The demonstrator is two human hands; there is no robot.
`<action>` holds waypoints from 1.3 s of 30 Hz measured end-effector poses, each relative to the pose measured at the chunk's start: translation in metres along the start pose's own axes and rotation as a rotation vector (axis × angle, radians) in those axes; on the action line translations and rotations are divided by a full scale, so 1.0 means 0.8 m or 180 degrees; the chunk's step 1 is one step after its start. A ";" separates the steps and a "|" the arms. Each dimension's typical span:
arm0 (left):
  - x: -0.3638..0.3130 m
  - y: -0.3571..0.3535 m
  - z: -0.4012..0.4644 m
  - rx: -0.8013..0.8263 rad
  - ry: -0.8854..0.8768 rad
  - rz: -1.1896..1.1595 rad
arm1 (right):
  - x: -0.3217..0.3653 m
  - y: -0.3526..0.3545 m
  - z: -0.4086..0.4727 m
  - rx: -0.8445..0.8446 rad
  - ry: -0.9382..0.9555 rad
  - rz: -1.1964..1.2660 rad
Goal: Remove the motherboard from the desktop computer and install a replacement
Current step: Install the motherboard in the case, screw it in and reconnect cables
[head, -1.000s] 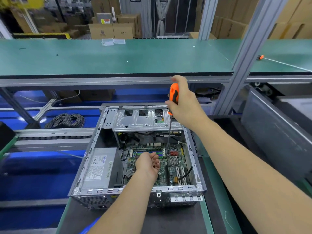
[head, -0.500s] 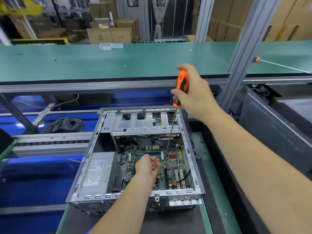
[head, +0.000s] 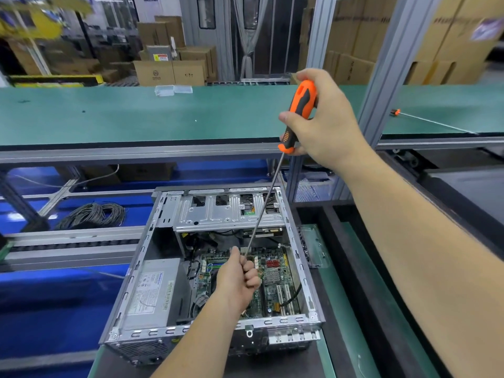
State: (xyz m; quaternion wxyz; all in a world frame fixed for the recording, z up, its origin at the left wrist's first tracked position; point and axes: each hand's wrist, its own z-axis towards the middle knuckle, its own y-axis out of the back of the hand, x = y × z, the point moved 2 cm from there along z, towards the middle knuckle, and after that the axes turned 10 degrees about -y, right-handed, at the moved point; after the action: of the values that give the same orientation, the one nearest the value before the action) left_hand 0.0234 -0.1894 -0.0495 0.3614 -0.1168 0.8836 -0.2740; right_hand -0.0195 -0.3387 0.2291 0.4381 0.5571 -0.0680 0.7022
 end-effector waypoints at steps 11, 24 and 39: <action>0.004 0.015 0.004 -0.0460 0.0091 0.0423 | -0.022 -0.005 -0.010 0.0069 0.0435 -0.1087; 0.009 0.011 0.010 -0.0286 0.0208 0.0397 | -0.107 -0.061 -0.065 0.0331 0.0465 -0.1311; 0.009 0.011 0.011 -0.0277 0.0119 0.0531 | -0.106 -0.059 -0.061 0.0139 0.0329 -0.1284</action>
State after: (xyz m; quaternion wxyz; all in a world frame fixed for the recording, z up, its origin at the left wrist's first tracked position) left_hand 0.0242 -0.1886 -0.0643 0.3610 -0.0532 0.9079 -0.2065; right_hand -0.0227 -0.3270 0.1211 0.5605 0.5320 0.0827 0.6292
